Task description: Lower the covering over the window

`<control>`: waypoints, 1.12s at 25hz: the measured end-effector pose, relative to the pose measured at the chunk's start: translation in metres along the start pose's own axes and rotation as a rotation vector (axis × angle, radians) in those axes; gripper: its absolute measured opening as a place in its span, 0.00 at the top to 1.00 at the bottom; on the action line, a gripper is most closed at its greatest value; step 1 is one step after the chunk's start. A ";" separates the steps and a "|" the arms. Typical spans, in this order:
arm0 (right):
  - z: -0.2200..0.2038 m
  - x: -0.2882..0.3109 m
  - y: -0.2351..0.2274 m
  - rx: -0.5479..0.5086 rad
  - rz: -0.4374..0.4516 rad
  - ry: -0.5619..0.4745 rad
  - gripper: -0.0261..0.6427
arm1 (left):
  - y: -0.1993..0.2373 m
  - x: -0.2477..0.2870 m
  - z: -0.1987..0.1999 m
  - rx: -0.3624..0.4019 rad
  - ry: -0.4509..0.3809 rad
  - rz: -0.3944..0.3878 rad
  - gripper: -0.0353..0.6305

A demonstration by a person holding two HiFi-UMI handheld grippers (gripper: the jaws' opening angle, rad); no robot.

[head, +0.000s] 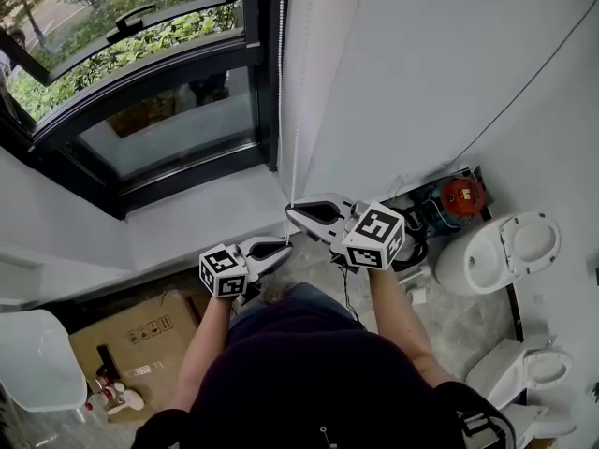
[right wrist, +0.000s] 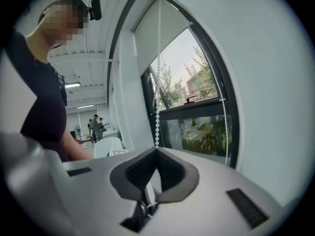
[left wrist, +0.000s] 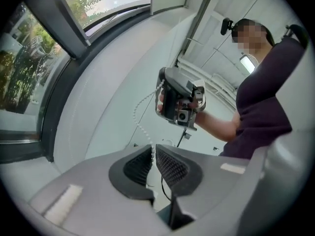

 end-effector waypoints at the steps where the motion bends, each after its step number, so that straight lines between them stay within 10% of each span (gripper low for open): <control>1: 0.000 -0.002 -0.001 0.005 0.009 0.002 0.94 | -0.002 0.003 0.005 0.016 0.005 0.007 0.93; 15: -0.020 -0.011 -0.008 -0.008 0.127 0.061 0.94 | -0.006 -0.006 0.042 0.131 -0.066 0.220 0.68; 28: -0.037 -0.022 -0.009 0.054 0.156 0.051 0.94 | -0.041 -0.001 0.120 0.288 -0.134 0.230 0.66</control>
Point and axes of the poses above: the fingertips, and each gripper's own axes: x forward along the fingers, y to its left, z out of its top, the point moved 5 cm from there along -x, backward along the fingers, and after that the axes turned 10 degrees about -y, right-handed, at the moved point
